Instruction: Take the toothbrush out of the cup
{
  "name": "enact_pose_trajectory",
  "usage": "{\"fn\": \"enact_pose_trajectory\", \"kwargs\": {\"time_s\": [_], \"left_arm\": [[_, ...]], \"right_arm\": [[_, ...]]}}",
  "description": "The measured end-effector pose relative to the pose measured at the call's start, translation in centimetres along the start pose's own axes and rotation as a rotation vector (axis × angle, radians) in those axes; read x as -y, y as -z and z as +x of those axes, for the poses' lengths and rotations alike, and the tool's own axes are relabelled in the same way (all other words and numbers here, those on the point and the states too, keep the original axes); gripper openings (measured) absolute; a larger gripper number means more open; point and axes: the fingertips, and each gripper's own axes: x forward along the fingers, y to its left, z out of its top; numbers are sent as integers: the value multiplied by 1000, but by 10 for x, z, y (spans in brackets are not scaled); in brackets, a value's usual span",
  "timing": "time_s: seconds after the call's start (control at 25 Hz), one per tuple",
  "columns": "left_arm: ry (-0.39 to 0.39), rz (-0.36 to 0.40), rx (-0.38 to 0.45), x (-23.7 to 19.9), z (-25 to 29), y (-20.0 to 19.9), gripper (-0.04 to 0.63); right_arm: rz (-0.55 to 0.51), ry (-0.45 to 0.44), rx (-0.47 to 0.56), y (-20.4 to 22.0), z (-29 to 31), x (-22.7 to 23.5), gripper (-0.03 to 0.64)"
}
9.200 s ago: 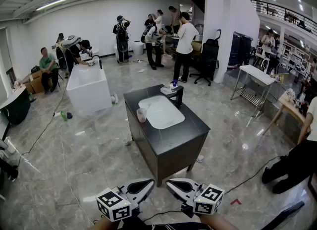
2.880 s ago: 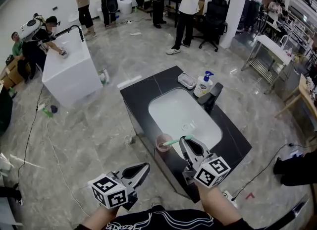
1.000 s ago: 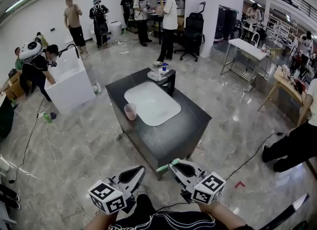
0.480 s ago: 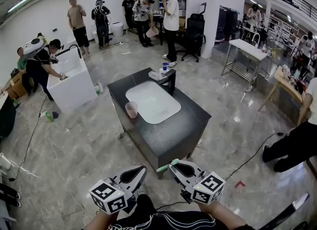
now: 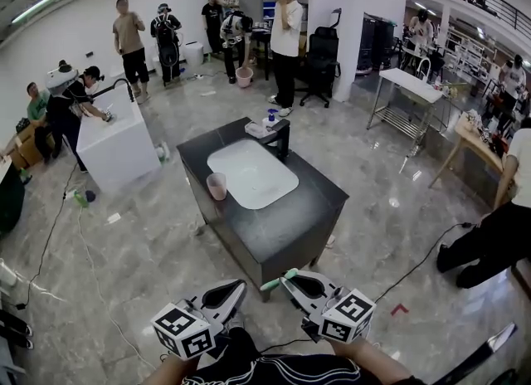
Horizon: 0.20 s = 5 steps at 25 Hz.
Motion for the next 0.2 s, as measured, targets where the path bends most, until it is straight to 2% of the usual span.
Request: {"fn": "enact_pose_trajectory", "kwargs": {"time_s": [0.2], "left_arm": [[5, 6, 3, -5, -1, 2, 3]], "right_arm": [[-7, 6, 3, 2, 3, 1, 31]]}}
